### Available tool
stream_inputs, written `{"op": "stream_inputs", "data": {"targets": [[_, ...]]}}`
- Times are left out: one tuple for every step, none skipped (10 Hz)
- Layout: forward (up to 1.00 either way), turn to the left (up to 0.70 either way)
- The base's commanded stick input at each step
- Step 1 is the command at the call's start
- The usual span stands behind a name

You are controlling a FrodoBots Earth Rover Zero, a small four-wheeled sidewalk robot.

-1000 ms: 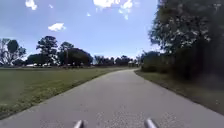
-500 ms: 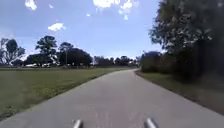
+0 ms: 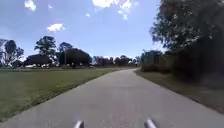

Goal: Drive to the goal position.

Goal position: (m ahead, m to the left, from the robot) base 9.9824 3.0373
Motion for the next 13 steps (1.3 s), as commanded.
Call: {"op": "stream_inputs", "data": {"targets": [[0.50, 0.00], [0.50, 0.00], [0.50, 0.00], [0.50, -0.14], [0.50, -0.25], [0.50, -0.25], [0.50, -0.02], [0.50, 0.00], [0.50, 0.00], [0.50, 0.00], [0.50, 0.00], [0.50, 0.00], [0.50, 0.00]]}}
